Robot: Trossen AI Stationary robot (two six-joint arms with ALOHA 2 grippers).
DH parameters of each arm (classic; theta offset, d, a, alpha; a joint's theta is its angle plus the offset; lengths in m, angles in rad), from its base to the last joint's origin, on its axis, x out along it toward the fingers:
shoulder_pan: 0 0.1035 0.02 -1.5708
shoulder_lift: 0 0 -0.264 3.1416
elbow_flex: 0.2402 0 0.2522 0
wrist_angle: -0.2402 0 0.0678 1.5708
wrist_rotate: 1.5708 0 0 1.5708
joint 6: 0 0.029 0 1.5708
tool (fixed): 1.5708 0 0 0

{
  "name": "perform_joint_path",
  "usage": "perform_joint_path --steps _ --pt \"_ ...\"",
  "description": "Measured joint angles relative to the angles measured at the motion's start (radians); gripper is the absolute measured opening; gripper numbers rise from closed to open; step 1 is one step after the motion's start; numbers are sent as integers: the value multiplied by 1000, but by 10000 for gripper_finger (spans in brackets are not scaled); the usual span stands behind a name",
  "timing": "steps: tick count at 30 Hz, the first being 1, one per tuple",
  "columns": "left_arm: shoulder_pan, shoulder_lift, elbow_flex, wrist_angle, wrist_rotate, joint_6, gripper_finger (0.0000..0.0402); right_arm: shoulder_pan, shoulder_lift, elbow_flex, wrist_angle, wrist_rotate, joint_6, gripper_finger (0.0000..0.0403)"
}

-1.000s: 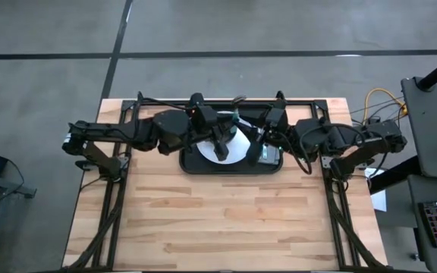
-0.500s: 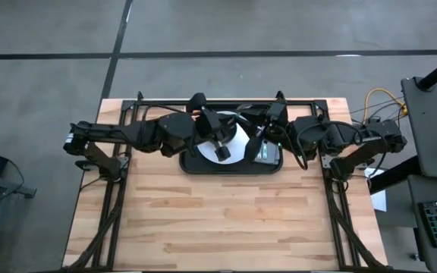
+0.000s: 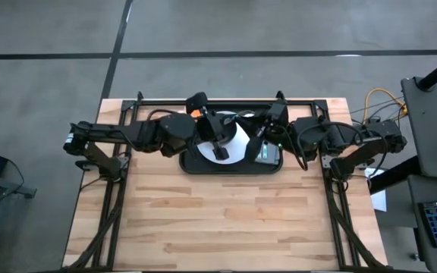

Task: Set up tray
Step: Put the blue spoon on top of the gray napkin on the black tray

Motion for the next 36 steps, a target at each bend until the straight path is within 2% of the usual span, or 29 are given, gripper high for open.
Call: perform_joint_path --steps 10,13,19,29,36 --pt "0 0 -2 33 17 -8 24 -5 -2 0 -16 -32 22 65" --pt "0 0 -2 41 0 -31 24 -6 -2 0 -15 -43 -28 66" --pt "0 20 -3 80 -39 -54 24 -11 4 0 -52 -44 -239 66" --pt "1 39 -3 104 -32 -69 24 -10 -5 -1 -59 -58 -253 65" --pt "0 44 -3 101 -32 -72 24 -10 -5 -1 -69 -64 -254 30"
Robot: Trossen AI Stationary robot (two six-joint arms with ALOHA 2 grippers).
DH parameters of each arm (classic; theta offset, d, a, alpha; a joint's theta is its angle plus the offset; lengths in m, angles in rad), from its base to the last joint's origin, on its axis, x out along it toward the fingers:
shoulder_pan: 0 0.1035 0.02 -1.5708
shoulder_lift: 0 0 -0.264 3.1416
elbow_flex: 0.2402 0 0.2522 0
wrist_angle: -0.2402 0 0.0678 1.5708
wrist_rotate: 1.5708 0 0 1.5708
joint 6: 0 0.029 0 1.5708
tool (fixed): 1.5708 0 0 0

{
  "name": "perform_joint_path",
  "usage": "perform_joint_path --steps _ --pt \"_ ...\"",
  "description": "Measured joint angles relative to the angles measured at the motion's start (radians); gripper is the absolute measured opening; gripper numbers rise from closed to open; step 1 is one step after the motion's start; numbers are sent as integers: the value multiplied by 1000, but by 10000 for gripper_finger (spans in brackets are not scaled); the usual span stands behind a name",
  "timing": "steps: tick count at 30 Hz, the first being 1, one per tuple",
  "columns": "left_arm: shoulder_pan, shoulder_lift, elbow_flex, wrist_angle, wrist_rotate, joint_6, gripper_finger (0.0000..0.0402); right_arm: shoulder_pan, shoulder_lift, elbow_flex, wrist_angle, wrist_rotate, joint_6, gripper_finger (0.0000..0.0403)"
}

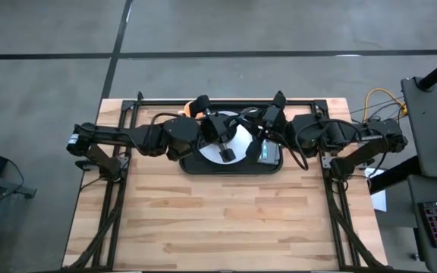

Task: Set up tray
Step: Put the blue spoon on top of the gray napkin on the black tray

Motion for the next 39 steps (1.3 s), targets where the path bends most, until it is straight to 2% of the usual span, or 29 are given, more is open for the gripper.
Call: perform_joint_path --steps 6,13,17,21,24,30,35,39 --pt "4 1 0 -8 10 6 27 2 -9 0 -21 11 25 30" --pt "9 -44 -2 -125 19 24 120 5 -109 0 -368 24 323 29" --pt "8 -73 1 -184 25 14 153 -13 -153 0 -570 -10 509 29" --pt "7 -86 -2 -211 36 25 164 -121 -173 -6 -738 -202 671 29" --pt "7 -116 -1 -215 36 29 166 -246 -175 -43 -790 -361 686 29" --pt "-6 -165 0 -254 95 26 166 -530 -174 -219 -630 -763 571 29" --pt "-30 -228 0 -284 94 23 167 -719 -153 -387 -542 -954 513 29" --pt "-55 -260 0 -307 94 23 167 -825 -140 -540 -433 -1124 512 29"
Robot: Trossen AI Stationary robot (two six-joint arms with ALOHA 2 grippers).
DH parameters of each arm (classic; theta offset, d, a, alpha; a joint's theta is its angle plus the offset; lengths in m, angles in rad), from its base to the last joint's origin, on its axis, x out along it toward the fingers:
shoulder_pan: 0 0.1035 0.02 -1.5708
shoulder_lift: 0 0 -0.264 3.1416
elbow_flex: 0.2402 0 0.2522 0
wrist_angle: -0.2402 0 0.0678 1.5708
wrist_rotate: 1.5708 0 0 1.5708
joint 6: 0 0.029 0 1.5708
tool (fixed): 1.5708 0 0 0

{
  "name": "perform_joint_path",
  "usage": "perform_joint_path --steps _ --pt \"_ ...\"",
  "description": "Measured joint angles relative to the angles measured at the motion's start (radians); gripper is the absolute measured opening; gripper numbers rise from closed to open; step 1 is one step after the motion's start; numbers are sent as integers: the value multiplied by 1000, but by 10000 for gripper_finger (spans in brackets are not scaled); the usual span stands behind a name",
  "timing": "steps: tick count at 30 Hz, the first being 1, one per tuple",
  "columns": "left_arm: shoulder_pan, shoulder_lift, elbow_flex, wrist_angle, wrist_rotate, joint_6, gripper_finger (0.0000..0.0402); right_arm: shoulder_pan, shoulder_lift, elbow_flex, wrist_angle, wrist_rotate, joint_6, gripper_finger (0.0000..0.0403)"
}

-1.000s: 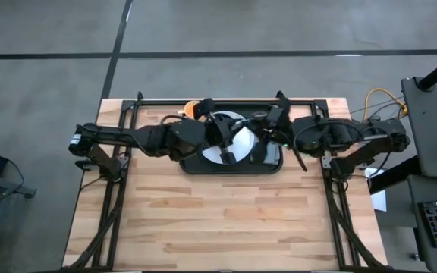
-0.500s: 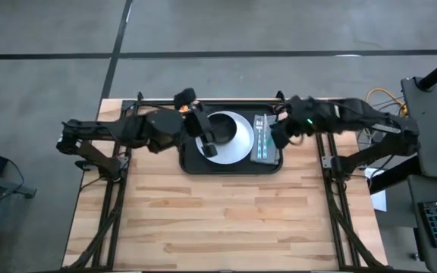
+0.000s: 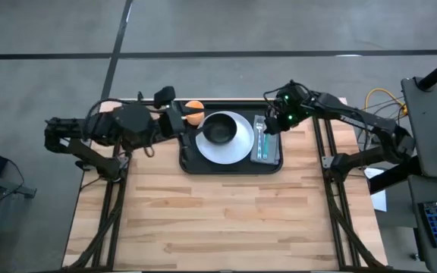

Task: Set up tray
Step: Put the blue spoon on top of the gray napkin on the black tray

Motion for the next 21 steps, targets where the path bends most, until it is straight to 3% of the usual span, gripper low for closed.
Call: perform_joint_path --steps 5,9,21 --pt "-31 -42 0 4 0 0 167 -106 37 -171 77 -119 -9 29" --pt "-39 -52 0 3 0 0 167 -166 107 -241 121 -154 -45 29" --pt "-40 -48 0 -28 7 6 167 -238 358 -157 155 -200 -182 29"
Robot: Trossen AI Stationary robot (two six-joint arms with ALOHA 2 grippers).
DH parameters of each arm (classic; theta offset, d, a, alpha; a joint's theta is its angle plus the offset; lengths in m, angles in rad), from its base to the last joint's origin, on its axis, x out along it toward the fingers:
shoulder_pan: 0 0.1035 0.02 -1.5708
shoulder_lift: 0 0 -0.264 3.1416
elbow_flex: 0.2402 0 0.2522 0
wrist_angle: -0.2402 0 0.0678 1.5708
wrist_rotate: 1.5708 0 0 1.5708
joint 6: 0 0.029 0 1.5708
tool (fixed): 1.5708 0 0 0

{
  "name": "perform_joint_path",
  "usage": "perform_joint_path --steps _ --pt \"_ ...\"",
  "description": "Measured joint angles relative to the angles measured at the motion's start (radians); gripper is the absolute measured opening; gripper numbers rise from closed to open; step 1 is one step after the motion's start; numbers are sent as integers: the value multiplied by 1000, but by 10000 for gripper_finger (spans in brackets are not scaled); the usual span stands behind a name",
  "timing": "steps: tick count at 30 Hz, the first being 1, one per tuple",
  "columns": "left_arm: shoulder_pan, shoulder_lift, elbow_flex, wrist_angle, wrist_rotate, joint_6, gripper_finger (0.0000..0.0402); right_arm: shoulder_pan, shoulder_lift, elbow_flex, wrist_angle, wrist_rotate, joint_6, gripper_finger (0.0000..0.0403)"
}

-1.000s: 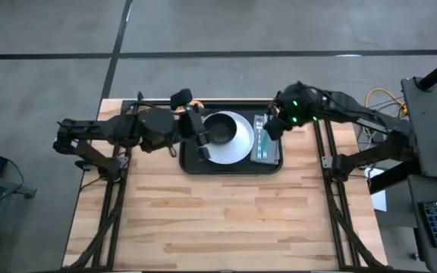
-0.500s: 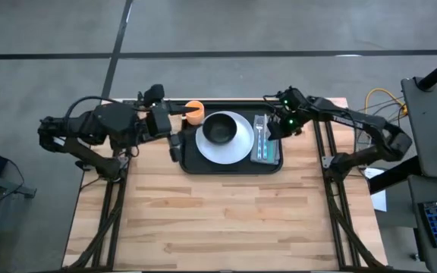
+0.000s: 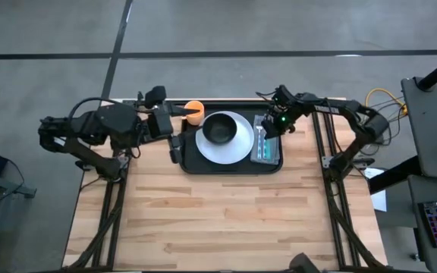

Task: Set up tray
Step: Put the blue spoon on top of the gray napkin on the black tray

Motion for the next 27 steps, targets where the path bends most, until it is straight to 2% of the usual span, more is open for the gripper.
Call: perform_joint_path --steps 11,19,27 --pt "0 -1 0 -7 2 17 167 -64 -11 -7 -29 12 -45 29" --pt "0 -1 0 -7 4 32 167 -67 16 -84 39 -18 4 28" --pt "0 -1 0 -6 4 35 167 -76 16 -94 61 -15 55 31"
